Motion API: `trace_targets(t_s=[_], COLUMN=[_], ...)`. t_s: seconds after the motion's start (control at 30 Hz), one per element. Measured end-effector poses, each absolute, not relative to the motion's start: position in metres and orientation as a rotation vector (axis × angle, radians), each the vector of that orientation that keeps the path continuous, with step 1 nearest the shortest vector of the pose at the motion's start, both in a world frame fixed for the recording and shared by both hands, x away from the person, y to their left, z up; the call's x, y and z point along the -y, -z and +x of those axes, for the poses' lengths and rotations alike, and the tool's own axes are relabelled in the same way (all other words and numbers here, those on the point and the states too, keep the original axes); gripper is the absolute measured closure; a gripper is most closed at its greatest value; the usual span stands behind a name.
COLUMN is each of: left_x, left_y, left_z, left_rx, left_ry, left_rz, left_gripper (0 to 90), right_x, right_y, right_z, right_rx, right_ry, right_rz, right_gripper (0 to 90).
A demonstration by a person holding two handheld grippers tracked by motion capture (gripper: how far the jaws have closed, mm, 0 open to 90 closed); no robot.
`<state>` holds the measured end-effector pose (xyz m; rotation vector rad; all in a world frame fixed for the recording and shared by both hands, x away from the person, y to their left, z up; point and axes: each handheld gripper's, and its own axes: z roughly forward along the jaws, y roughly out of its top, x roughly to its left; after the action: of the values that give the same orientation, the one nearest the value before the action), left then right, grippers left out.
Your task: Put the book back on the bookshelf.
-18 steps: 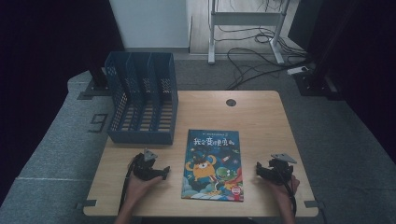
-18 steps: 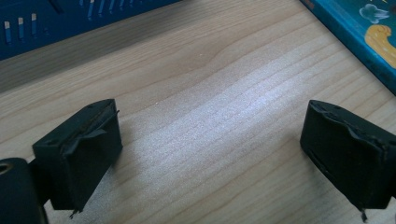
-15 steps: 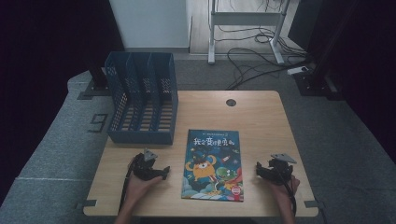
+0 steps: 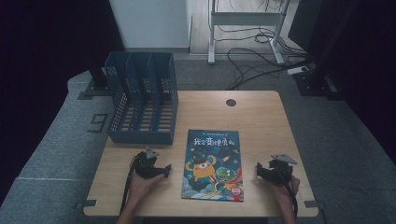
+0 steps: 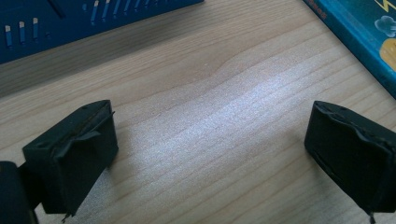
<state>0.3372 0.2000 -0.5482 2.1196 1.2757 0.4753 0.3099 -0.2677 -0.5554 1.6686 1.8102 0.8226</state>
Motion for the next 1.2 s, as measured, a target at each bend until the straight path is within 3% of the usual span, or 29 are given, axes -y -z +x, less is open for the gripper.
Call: trace_targets(t_s=[0.57, 0.7, 1.0, 1.2], left_x=[-0.203, -0.201, -0.198, -0.187], left_y=[0.548, 0.545, 0.532, 0.526], left_z=[0.329, 0.325, 0.322, 0.325], left_rx=[-1.339, -1.333, -1.316, -1.314], left_ry=[-0.513, -0.570, -0.523, -0.557], left_rz=[2.072, 2.055, 1.989, 1.973], left_gripper=[7.7, 14.3, 15.8, 14.5], right_x=[0.262, 0.257, 0.239, 0.226], right_y=[0.548, 0.542, 0.534, 0.520], right_z=[0.322, 0.320, 0.315, 0.319], right_rx=[-1.835, -1.828, -1.840, -1.859], right_ry=[-0.886, -0.919, -0.999, -1.068], right_rz=[1.625, 1.610, 1.571, 1.535], right_gripper=[18.0, 18.2, 20.3, 20.4])
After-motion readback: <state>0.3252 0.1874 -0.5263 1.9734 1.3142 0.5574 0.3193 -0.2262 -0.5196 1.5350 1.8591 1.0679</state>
